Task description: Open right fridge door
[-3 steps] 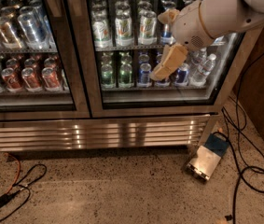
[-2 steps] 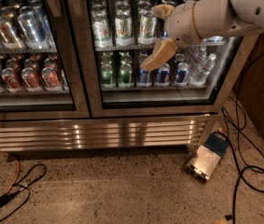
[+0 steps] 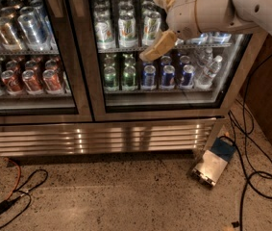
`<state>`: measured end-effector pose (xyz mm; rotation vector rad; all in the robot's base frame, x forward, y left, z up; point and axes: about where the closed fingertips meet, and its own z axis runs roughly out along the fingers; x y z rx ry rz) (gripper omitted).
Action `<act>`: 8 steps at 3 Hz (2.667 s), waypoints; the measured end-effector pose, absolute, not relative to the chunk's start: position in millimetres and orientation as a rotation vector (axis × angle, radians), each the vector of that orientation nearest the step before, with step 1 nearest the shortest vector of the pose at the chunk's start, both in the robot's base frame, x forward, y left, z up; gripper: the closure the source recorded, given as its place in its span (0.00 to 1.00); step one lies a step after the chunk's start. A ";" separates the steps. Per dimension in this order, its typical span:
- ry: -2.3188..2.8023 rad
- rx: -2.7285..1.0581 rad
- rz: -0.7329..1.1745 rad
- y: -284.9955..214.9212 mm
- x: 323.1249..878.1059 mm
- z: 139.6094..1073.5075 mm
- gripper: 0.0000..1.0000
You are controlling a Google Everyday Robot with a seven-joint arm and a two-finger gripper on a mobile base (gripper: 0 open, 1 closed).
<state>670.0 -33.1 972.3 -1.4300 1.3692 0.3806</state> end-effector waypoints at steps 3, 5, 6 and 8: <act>1.132 -1.561 0.499 52.9 708.0 994.0 0.00; 0.978 -1.653 0.538 100.0 720.8 1033.4 0.18; 0.961 -1.644 0.523 98.5 721.6 1044.3 0.01; 0.981 -1.595 0.565 99.9 717.9 1042.7 0.00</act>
Offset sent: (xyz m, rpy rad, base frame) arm 0.0476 0.0807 0.0550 0.1066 -0.1499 0.2201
